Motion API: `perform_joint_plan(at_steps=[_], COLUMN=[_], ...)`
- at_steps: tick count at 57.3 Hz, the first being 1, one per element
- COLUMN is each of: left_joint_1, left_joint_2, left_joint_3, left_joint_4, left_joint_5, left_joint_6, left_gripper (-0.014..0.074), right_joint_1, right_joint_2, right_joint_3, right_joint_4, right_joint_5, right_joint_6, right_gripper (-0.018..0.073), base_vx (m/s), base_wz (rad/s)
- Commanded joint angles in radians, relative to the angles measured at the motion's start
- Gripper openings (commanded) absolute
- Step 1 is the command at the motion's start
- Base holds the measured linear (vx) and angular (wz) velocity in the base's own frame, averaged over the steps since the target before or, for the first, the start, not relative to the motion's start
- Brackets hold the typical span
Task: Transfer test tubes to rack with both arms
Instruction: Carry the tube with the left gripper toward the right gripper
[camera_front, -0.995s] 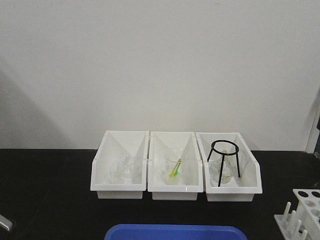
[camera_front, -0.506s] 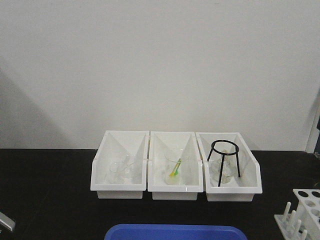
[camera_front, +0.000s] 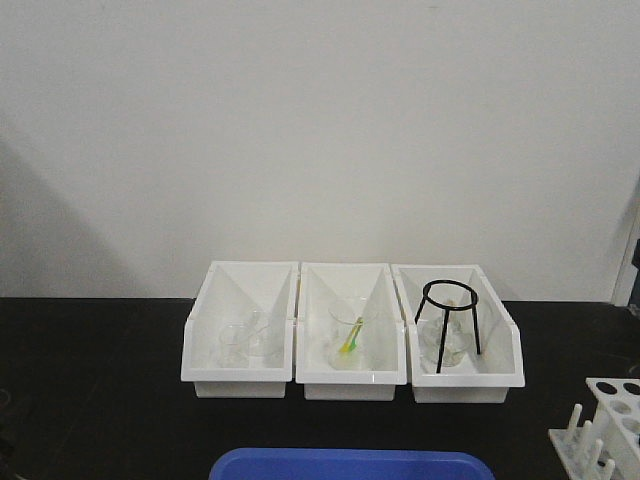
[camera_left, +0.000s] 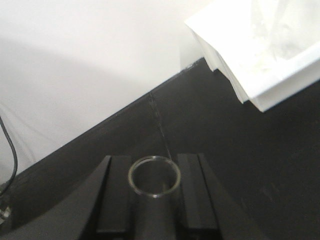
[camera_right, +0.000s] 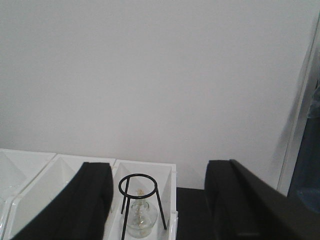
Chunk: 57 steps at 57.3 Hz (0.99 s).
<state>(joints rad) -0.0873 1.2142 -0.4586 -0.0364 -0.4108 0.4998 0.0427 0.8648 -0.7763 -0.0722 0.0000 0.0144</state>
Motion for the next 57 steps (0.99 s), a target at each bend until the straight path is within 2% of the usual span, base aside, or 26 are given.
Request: perform_joint_plan(at_steps=[1, 9, 15, 22, 29, 42, 51, 57], left_joint_1=[-0.004, -0.004, -0.006, -0.034, -0.120, -0.347, -0.454, -0.513], left_joint_2=[-0.081, -0.140, -0.152, -0.152, -0.152, -0.145, -0.137, -0.136], left_joint_3=[-0.120, -0.308, -0.425, -0.510, -0.557, -0.579, -0.579, -0.579], left_joint_4=[-0.010, -0.010, -0.010, -0.010, -0.010, -0.046, -0.093, -0.126], left_joint_5=[0.091, 0.318, 0.393, 0.430, 0.441, 0.442, 0.425, 0.425], left_joint_6=[-0.037, -0.094, -0.162, -0.244, -0.285, -0.304, -0.303, -0.303], left_gripper=[-0.0022, -0.0022, -0.0022, -0.0022, -0.0022, -0.0022, -0.0022, -0.0022], right_joint_1=[-0.006, -0.006, 0.006, 0.089, 0.222, 0.516, 0.683, 0.763], right_joint_2=[-0.003, -0.003, 0.004, 0.036, 0.081, 0.177, 0.231, 0.259], right_joint_3=[-0.035, -0.035, -0.035, -0.034, -0.034, -0.034, -0.034, -0.034], right_joint_4=[-0.004, -0.004, -0.003, -0.003, 0.000, 0.000, 0.000, 0.000], right_joint_5=[-0.072, -0.034, 0.000, 0.010, -0.008, -0.128, -0.205, -0.252], right_joint_6=[-0.005, -0.005, -0.005, -0.005, -0.005, 0.001, 0.026, 0.026], right_gripper=[0.0457, 0.0457, 0.0457, 0.0457, 0.0457, 0.0457, 0.0457, 0.0457], base_vx=[0.00, 0.00, 0.00, 0.00, 0.00, 0.00, 0.00, 0.00], base_wz=[0.00, 0.00, 0.00, 0.00, 0.00, 0.00, 0.00, 0.00])
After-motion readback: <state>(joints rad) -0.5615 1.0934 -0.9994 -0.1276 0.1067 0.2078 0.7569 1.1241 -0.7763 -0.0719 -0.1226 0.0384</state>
